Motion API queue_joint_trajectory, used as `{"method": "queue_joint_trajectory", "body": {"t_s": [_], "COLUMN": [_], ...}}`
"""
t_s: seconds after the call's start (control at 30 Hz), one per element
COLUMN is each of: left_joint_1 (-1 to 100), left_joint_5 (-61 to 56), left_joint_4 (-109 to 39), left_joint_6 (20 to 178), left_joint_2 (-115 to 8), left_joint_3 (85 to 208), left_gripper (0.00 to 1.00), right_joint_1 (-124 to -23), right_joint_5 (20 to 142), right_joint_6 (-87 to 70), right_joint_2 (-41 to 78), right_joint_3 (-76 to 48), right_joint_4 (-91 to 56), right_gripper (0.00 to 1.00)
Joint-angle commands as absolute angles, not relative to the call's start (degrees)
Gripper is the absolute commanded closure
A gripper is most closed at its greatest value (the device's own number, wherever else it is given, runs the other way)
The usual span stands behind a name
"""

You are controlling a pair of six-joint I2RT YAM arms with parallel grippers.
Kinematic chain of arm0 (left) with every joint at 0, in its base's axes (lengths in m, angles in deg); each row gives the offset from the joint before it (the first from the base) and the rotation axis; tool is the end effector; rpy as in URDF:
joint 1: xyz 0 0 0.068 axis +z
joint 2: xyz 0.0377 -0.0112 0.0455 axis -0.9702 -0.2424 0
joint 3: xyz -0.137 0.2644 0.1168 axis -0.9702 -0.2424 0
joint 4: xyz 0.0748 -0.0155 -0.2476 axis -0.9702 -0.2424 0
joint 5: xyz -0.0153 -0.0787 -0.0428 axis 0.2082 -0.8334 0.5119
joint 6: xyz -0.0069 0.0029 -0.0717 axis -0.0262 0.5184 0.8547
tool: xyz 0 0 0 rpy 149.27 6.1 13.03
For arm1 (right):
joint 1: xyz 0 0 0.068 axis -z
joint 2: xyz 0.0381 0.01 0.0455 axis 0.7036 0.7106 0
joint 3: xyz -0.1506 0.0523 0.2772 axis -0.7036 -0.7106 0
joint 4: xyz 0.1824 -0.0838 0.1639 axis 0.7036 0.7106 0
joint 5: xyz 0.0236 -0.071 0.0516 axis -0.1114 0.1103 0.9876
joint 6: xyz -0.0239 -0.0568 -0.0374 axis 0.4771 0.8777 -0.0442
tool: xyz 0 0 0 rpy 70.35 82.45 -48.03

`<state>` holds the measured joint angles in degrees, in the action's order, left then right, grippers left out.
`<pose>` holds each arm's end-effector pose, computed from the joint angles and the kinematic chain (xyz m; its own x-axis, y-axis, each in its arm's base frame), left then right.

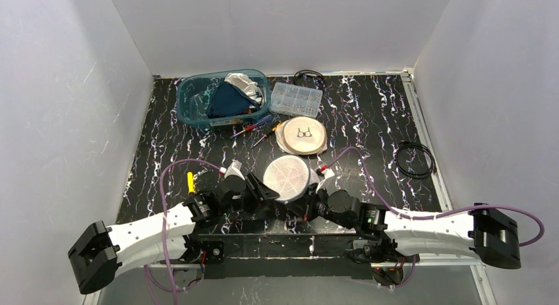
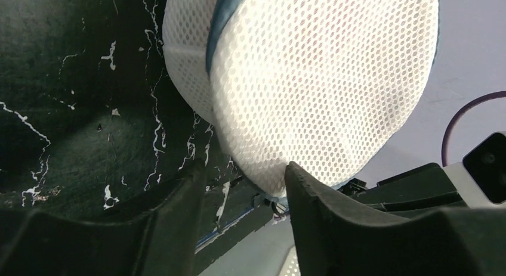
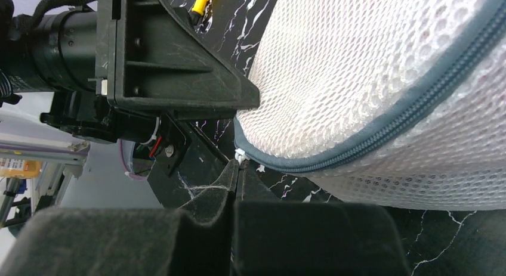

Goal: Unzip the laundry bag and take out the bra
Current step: Unzip the laundry bag at the center of the board.

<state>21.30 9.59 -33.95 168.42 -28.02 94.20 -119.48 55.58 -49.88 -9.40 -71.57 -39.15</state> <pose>0.1060 -0.1429 0.2225 -0.8117 -0.5574 -0.1742 -0.1327 0.4665 -0.8745 0.0684 0.1810 0.2416 -0.6686 0.2481 -0.7010 -0.5098 0.5334 0.6750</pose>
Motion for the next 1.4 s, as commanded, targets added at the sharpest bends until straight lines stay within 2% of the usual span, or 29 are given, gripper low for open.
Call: {"method": "queue_joint_trajectory", "body": {"t_s": [0.0,0.2,0.4,0.67,0.9,1.07,1.33,1.37], "left_joint_1": [21.04,21.17,22.81,28.96,35.55,37.17,38.33,38.42], "left_joint_5": [13.93,14.50,12.98,6.23,-11.21,-18.55,-17.90,-17.89], "left_joint_4": [-33.40,-33.00,-33.66,-36.75,-40.06,-46.83,-52.05,-51.76], "left_joint_6": [168.33,167.38,164.52,158.11,147.79,136.55,128.09,128.38], "left_joint_2": [-29.59,-32.55,-33.53,-28.95,-31.22,-35.65,-44.39,-45.66], "left_joint_3": [96.66,98.19,99.37,99.72,103.36,111.48,120.65,121.15], "left_gripper": [0.55,0.69,1.00,1.00,1.00,1.00,1.00,0.94], "right_joint_1": [-120.02,-120.23,-120.52,-120.55,-120.51,-120.51,-121.56,-121.70], "right_joint_5": [53.72,54.12,50.88,40.97,33.34,37.45,46.32,46.65], "right_joint_6": [-50.69,-50.50,-49.34,-47.73,-50.33,-46.12,-44.08,-44.19], "right_joint_2": [-11.49,-12.10,-13.96,-19.97,-22.46,-23.64,-18.52,-17.44], "right_joint_3": [-72.38,-71.91,-69.77,-66.19,-64.56,-65.63,-67.68,-67.79], "right_joint_4": [-39.37,-37.13,-28.35,-8.33,0.83,-2.75,-16.52,-18.90], "right_gripper": [0.99,0.99,0.99,0.99,0.99,0.99,0.99,0.99]}}
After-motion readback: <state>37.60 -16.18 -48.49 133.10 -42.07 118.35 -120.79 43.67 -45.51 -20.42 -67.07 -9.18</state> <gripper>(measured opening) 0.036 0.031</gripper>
